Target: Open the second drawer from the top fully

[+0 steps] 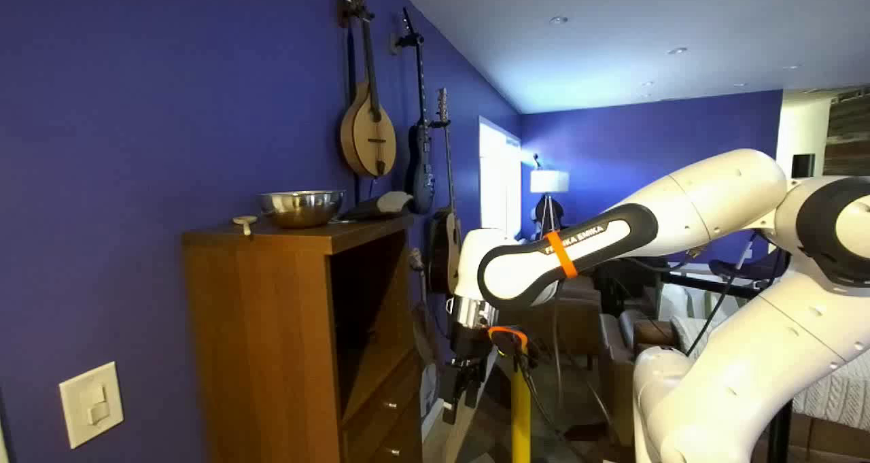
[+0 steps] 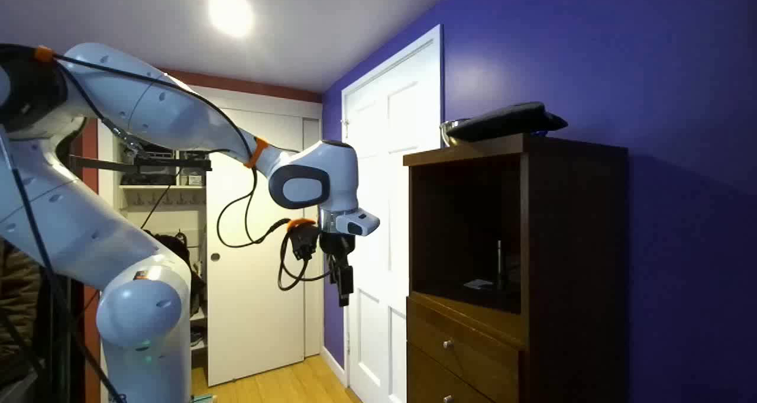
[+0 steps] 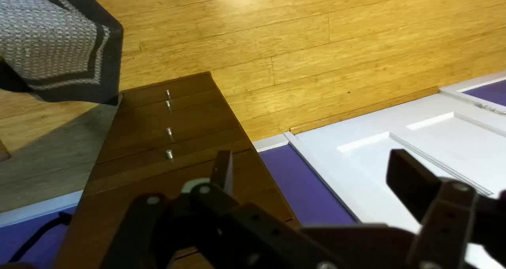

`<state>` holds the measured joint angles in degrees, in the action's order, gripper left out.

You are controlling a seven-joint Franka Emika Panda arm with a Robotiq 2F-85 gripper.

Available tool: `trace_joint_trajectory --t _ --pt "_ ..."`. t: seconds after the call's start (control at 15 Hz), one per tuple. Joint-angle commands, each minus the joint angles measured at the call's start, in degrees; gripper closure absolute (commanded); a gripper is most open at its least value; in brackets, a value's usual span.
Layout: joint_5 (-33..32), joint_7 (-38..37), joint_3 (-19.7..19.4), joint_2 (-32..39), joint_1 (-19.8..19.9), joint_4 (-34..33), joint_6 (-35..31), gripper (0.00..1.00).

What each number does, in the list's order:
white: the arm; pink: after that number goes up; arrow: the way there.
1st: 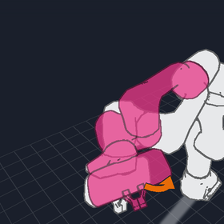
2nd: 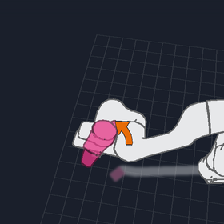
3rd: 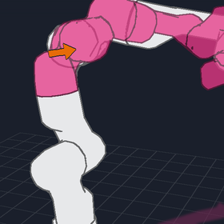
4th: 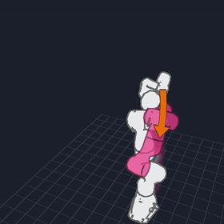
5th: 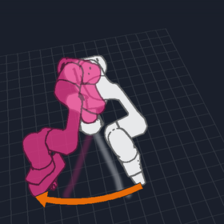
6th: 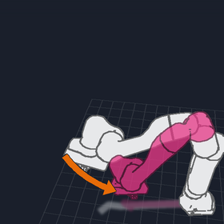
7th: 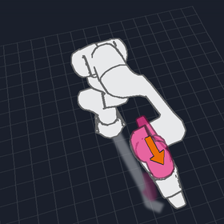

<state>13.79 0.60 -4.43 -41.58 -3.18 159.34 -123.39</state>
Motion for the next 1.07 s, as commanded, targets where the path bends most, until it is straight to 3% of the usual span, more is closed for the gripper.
trace_joint_trajectory --t 0.0,0.8,1.0 --pt "0.36 0.31 0.50 0.08 0.55 -0.13 0.28 0.00" --pt "0.36 0.31 0.50 0.12 0.55 -0.13 0.28 0.00" --pt "-1.90 1.18 1.84 8.36 1.52 -0.09 -11.32 0.00"
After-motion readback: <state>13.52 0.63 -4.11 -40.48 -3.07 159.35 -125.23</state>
